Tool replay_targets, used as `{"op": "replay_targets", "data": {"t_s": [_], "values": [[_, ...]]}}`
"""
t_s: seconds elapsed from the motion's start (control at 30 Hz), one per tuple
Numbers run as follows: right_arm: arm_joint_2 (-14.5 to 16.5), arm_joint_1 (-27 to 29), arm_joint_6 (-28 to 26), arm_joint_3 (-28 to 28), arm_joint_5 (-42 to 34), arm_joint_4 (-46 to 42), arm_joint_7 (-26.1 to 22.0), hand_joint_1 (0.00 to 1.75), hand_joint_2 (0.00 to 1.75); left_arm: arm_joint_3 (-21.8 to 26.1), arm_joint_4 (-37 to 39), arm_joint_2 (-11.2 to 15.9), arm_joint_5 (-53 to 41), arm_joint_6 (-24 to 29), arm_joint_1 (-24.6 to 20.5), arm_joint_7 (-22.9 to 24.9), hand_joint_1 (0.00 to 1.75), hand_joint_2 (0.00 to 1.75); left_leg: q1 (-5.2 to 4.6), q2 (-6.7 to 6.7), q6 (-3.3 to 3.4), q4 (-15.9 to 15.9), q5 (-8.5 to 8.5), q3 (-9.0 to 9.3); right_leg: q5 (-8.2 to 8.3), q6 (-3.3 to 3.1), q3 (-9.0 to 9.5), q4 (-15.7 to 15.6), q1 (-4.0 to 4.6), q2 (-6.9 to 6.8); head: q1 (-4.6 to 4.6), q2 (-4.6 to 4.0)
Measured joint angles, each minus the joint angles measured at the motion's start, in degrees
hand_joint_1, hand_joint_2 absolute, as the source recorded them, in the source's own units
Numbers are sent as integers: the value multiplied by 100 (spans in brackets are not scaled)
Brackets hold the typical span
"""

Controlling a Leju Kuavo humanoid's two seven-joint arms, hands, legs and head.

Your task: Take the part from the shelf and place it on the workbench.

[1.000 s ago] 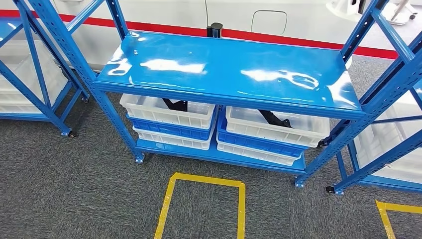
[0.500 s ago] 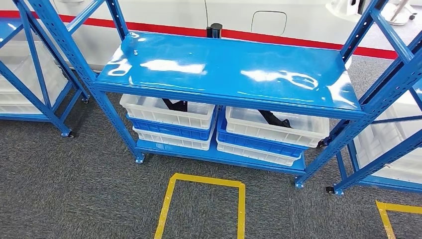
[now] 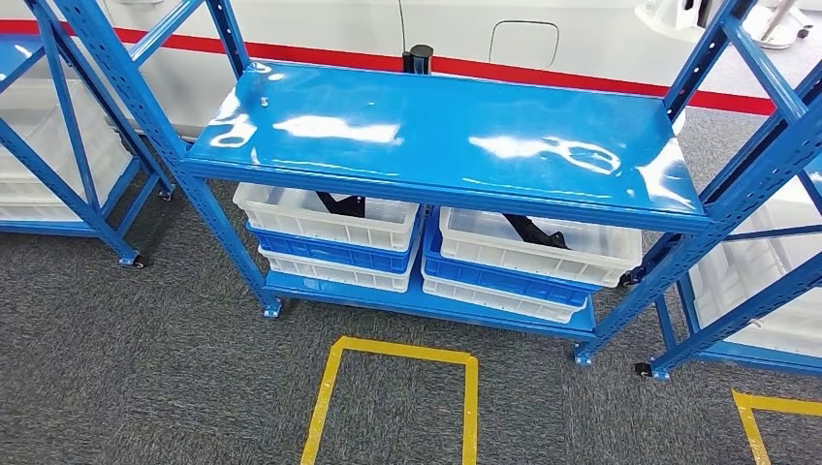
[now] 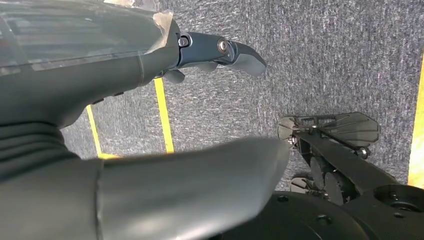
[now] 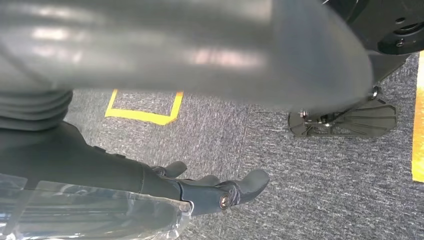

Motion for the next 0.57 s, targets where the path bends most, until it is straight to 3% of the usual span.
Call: {"op": "replay_targets", "data": {"t_s": [0.43, 0.57], "values": [[-15, 13, 6, 12, -2, -22, 0, 0, 0, -109, -33, 19, 0, -4, 21, 0, 0, 0, 0, 0, 0, 0, 0, 0, 0, 0, 0, 0, 0, 0, 0, -1], [-16, 13, 6, 14, -2, -22, 0, 0, 175, -110, -34, 19, 0, -4, 23, 0, 0, 0, 0, 0, 0, 0, 0, 0, 0, 0, 0, 0, 0, 0, 0, -1]]}}
